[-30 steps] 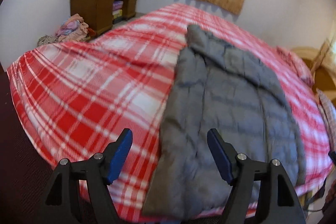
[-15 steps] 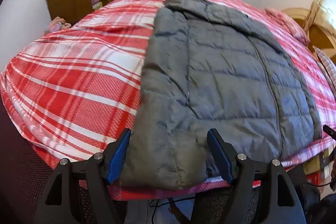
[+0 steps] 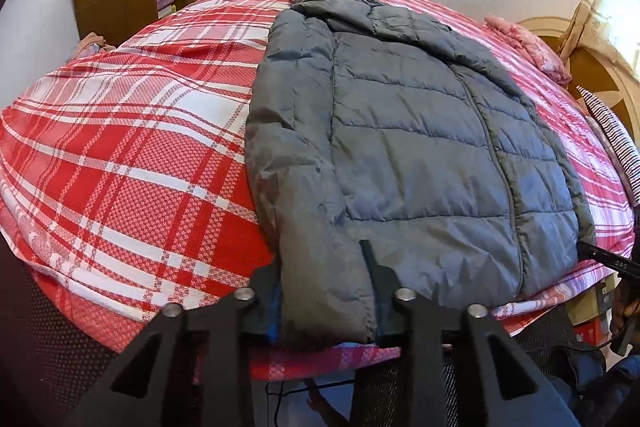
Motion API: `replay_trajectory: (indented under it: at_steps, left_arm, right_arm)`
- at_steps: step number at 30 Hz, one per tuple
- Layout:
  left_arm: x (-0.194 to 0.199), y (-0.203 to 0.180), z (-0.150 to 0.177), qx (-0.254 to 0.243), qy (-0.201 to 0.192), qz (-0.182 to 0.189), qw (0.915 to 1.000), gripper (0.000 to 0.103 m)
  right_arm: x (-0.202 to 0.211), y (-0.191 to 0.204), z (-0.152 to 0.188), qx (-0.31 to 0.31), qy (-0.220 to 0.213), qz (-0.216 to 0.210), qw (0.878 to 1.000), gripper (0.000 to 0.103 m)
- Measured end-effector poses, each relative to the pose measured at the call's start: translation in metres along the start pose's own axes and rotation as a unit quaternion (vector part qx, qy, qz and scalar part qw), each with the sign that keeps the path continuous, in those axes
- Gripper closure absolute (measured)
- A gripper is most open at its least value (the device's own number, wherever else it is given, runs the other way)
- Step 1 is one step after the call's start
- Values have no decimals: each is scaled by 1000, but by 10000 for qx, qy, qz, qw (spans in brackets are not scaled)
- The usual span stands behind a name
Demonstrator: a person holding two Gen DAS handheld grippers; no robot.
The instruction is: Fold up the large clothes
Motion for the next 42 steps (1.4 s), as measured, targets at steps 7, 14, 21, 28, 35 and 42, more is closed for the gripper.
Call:
replay_trajectory:
  at_steps: [7, 14, 21, 28, 35, 42]
  left_arm:
    - [25, -7, -15, 132, -475, 388, 9980, 89]
    - [80, -23, -48, 150, -1235, 936, 9878, 90]
    - [148, -48, -72, -175, -1884, 1365, 9724, 90]
    - [197, -50, -111, -79, -2339, 1449, 9614, 89]
    - [161, -36, -150, 331, -2062, 1142, 9713, 89]
    - [102, -26, -205, 641, -1812, 654, 9792, 89]
  right_arm:
    - [31, 6, -10, -133, -419, -575, 9974, 93]
    - [86, 21, -35, -47, -1237, -1052, 9867, 94]
    - [160, 39, -58, 226, -2126, -1279, 9685, 94]
    - [219, 51, -97, 398, -3029, -1169, 9450, 94]
    - [192, 56, -145, 346, -3111, -1144, 9428, 94]
    - [148, 62, -213, 375, -3083, -923, 9461, 94]
Point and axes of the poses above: each gripper's, at about its wrist camera, not at the fingertips, and x roughly against the way its jaws point, y to its left, z to its underside, the point moved 4 cm from there along -x, roughly the way its jaws point, and after that the axes turned 5 degrees about -y, right-handed, at the moved point
